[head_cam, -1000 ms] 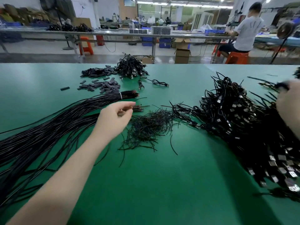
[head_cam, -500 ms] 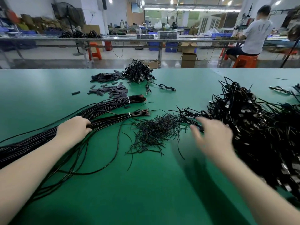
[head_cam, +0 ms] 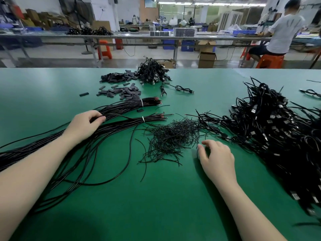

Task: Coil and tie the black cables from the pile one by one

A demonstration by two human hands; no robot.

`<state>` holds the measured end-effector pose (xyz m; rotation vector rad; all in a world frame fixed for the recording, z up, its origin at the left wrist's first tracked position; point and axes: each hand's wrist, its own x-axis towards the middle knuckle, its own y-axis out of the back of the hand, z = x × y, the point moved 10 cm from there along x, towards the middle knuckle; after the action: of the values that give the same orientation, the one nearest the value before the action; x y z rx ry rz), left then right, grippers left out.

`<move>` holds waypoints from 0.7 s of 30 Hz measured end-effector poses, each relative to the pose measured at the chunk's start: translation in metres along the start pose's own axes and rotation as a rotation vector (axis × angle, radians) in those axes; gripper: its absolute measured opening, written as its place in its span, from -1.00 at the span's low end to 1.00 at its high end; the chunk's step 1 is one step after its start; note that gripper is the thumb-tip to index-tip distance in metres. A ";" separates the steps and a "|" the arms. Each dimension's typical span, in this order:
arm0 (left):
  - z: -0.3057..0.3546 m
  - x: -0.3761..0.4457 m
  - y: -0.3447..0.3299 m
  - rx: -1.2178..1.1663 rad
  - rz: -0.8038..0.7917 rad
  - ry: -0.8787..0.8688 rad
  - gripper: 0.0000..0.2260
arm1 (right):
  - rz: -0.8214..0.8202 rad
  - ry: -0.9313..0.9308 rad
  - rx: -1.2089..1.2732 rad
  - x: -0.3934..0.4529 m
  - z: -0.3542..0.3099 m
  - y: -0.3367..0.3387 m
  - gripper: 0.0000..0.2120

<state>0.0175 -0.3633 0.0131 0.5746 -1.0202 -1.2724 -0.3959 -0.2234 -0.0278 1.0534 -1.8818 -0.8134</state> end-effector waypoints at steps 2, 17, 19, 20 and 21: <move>0.001 0.002 0.019 -0.113 0.098 -0.022 -0.88 | 0.005 0.004 0.001 0.000 0.000 0.000 -0.70; 0.076 -0.044 0.071 -0.479 0.395 -0.207 -0.84 | 0.157 0.197 0.187 -0.021 -0.041 0.032 -0.60; 0.106 -0.069 0.059 -0.391 0.285 -0.371 -0.87 | 0.066 0.365 0.287 -0.039 -0.086 0.032 -0.34; 0.117 -0.081 0.053 -0.361 0.252 -0.432 -0.87 | -0.026 0.424 0.344 -0.044 -0.113 0.029 -0.24; 0.127 -0.093 0.047 -0.332 0.228 -0.483 -0.88 | -0.104 0.480 0.396 -0.048 -0.140 0.026 -0.18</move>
<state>-0.0659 -0.2412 0.0838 -0.1127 -1.1940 -1.3662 -0.2670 -0.1892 0.0417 1.4503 -1.6083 -0.2042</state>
